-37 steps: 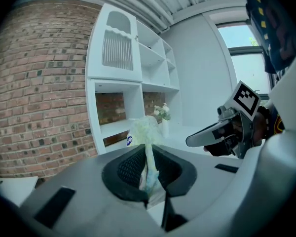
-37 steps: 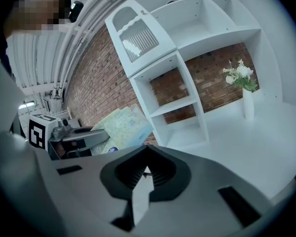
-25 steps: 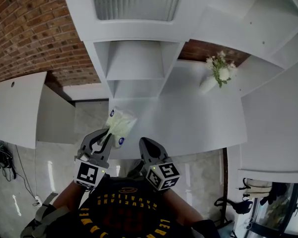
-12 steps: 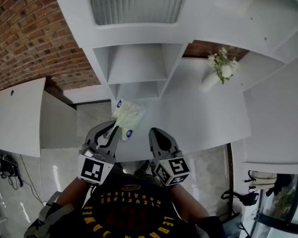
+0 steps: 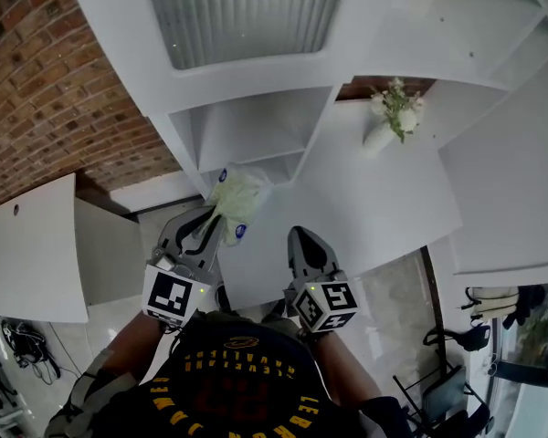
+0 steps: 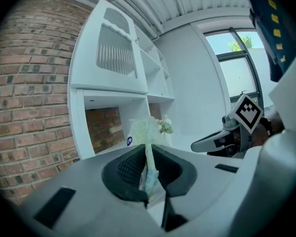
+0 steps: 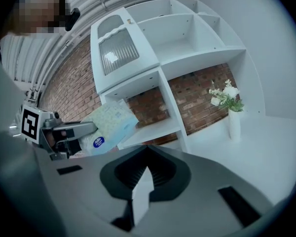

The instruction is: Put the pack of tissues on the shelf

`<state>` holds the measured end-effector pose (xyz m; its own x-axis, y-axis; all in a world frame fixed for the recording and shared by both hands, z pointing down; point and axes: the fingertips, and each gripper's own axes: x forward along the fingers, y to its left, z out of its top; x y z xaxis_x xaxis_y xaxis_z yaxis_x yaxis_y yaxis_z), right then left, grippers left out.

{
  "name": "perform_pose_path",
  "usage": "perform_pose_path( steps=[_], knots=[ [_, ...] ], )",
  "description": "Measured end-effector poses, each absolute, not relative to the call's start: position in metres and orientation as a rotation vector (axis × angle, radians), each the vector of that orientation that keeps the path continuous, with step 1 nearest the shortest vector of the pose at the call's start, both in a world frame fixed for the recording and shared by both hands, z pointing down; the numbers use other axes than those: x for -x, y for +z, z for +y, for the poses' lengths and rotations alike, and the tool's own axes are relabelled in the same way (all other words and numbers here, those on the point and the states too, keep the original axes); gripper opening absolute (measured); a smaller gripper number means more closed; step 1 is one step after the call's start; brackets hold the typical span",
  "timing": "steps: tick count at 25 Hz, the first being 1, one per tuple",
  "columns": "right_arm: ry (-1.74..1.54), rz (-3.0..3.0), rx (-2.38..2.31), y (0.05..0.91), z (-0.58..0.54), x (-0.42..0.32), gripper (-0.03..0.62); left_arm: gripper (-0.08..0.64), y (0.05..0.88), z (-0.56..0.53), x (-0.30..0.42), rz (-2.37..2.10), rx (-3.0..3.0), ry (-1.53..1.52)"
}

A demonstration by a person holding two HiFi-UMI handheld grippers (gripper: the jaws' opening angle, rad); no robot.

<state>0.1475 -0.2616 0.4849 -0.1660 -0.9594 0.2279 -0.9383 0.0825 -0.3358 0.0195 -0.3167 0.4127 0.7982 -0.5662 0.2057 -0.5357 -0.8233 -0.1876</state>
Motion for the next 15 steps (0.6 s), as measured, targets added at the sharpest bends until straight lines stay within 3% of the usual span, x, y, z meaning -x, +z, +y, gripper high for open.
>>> perform_pose_path(
  steps=[15],
  knots=[
    [-0.597, 2.288, 1.987, 0.466, -0.296, -0.133, 0.008, 0.032, 0.392, -0.378, -0.041, 0.854, 2.79, -0.387]
  ],
)
